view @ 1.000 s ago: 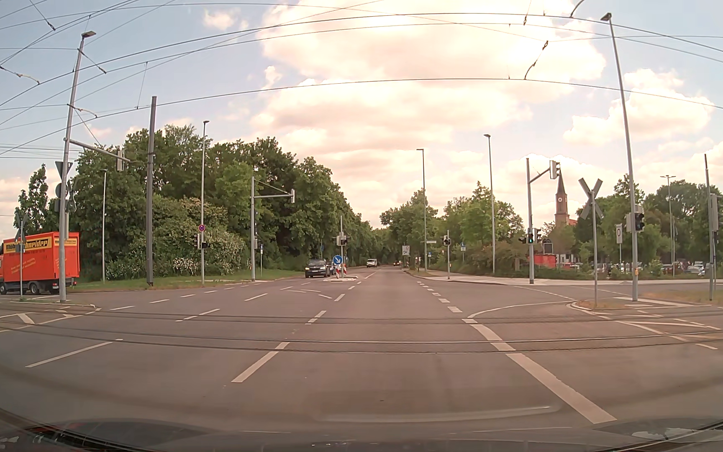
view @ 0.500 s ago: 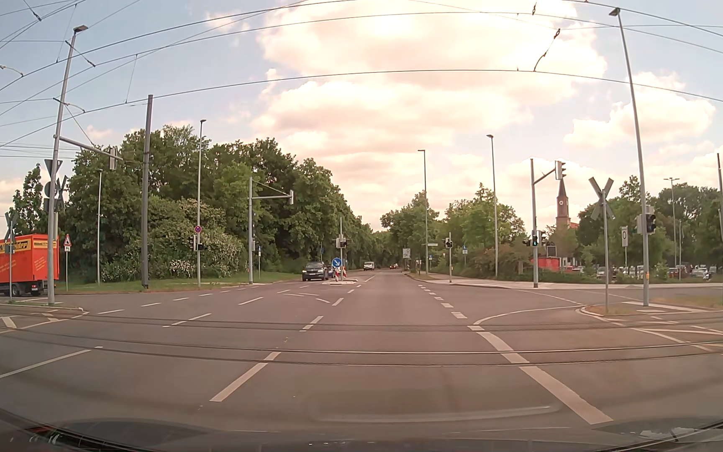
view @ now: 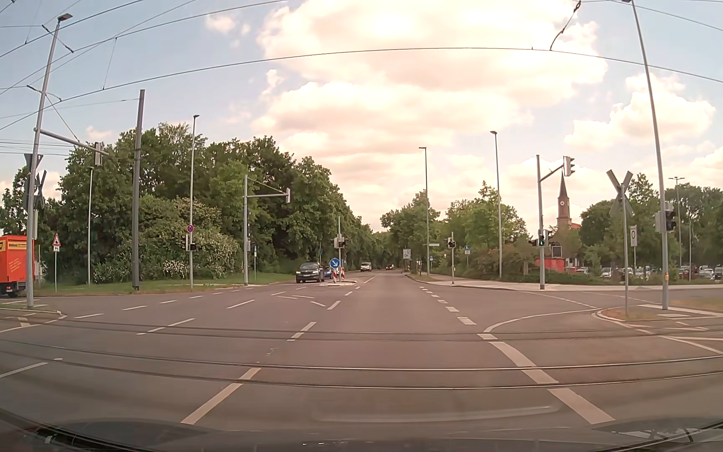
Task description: Follow the waypoints while adhering to traffic rules and regulations
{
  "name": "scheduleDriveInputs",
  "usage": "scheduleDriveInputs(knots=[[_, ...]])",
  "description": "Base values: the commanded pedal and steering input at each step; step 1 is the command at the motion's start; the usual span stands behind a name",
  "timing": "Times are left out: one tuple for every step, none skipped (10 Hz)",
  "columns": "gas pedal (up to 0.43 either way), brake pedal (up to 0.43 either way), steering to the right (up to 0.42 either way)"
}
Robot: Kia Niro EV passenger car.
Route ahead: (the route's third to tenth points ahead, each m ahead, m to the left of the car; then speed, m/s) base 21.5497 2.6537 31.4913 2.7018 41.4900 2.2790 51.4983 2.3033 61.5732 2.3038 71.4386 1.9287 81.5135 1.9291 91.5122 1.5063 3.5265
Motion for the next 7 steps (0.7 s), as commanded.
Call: scheduleDriveInputs(knots=[[0.461, 0.012, -0.002], [0.461, 0.012, -0.002], [0.461, 0.006, -0.002], [0.469, 0.012, -0.002], [0.469, 0.012, -0.002], [0.469, 0.012, -0.002], [0.469, 0.012, -0.002]])
